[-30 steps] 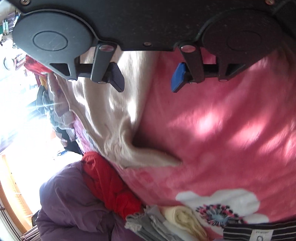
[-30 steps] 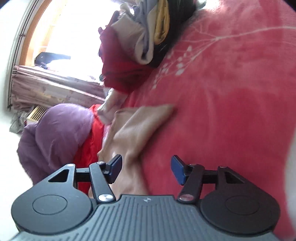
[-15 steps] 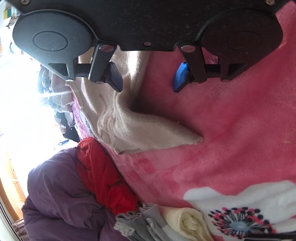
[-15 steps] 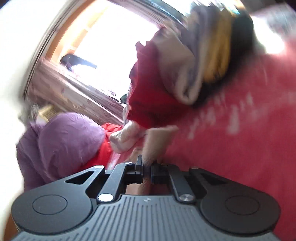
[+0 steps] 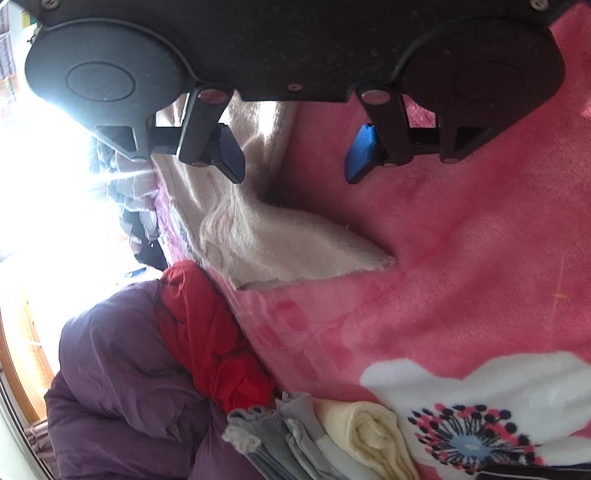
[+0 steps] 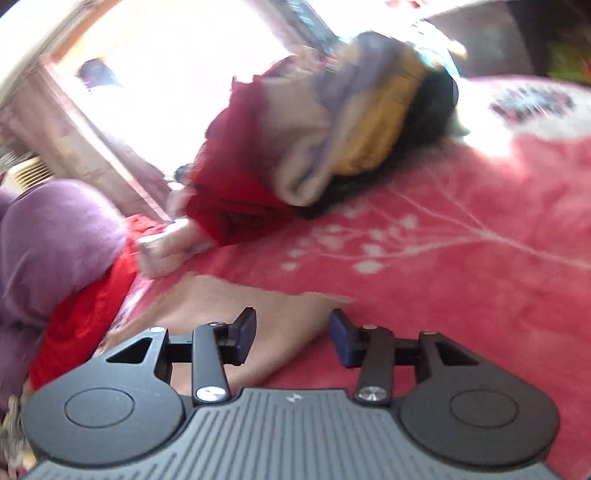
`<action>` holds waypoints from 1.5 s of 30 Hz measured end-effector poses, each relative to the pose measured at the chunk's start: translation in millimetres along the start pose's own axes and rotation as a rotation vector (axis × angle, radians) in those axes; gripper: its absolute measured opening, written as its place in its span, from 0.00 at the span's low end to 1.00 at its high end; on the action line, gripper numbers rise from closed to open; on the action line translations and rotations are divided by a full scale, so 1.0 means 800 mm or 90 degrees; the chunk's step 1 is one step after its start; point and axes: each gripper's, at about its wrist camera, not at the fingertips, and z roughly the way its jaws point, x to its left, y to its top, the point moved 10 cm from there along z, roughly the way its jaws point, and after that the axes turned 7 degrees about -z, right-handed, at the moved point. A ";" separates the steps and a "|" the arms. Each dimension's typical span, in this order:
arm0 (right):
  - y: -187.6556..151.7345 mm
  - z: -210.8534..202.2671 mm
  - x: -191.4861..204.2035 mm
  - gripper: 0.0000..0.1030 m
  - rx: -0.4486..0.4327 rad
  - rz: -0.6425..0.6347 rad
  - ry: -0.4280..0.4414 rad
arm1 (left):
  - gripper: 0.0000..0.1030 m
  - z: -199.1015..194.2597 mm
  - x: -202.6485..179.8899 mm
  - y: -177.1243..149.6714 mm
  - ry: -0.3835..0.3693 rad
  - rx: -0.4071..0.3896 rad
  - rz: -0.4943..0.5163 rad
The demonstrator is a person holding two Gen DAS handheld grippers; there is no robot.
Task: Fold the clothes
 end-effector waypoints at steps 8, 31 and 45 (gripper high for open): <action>-0.052 0.001 0.121 0.49 0.066 -0.140 0.162 | 0.58 0.006 0.015 0.038 -0.047 -0.025 -0.120; -0.115 0.008 0.165 0.50 0.123 -0.416 0.090 | 0.17 0.032 -0.022 0.112 0.110 -0.097 0.257; -0.305 -0.124 0.435 0.44 0.222 -0.588 0.400 | 0.54 -0.023 -0.036 0.019 -0.033 0.044 0.191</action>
